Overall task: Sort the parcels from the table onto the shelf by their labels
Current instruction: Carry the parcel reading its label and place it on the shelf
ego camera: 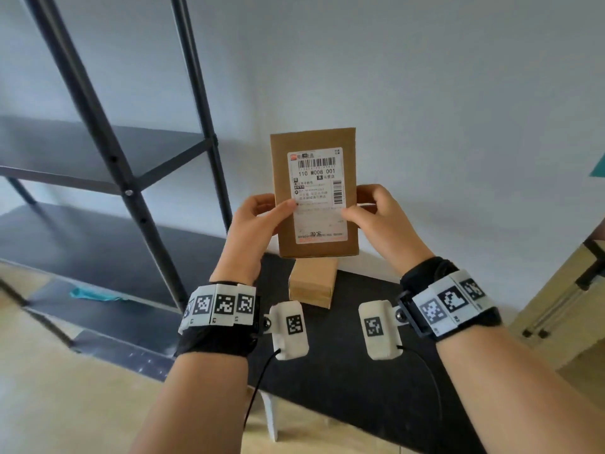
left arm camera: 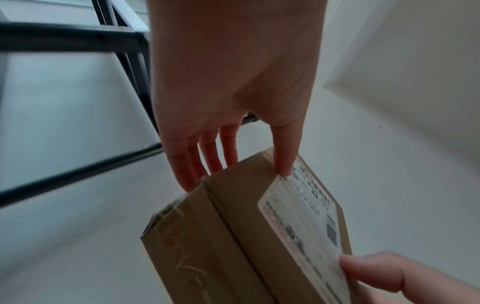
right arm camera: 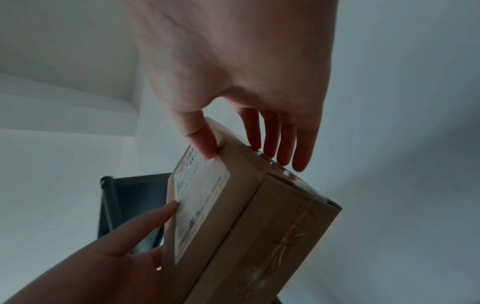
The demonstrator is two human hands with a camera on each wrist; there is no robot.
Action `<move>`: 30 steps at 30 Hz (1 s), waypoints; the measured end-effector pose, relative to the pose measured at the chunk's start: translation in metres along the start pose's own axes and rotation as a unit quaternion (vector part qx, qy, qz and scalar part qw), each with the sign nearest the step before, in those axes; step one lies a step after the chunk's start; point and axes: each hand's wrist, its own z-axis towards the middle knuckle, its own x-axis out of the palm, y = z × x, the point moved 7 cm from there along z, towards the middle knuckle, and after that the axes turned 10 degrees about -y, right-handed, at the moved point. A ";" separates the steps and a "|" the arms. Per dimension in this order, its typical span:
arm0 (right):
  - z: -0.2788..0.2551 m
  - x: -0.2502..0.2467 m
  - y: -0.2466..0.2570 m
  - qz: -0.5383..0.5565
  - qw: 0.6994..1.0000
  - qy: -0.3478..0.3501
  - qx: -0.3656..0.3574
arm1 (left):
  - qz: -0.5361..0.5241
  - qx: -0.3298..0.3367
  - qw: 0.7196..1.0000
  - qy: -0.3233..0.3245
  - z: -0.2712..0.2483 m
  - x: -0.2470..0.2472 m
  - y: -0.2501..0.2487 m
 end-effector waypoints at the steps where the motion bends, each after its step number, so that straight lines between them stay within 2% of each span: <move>1: -0.006 0.015 0.004 -0.001 1.000 0.009 -0.001 | 0.001 -0.004 1.000 -0.010 -0.003 -0.017 0.002; 9: -0.073 0.125 0.041 0.020 0.997 0.075 0.017 | 0.040 -0.013 0.996 -0.084 -0.040 -0.158 0.009; 20: -0.208 0.329 0.104 0.061 0.970 0.231 0.043 | 0.050 -0.065 0.968 -0.236 -0.108 -0.404 0.045; 25: -0.248 0.405 0.124 0.059 0.956 0.283 0.055 | 0.032 -0.101 0.956 -0.275 -0.130 -0.476 0.056; 30: -0.261 0.476 0.143 0.058 0.938 0.337 0.060 | 0.035 -0.123 0.943 -0.307 -0.126 -0.536 0.068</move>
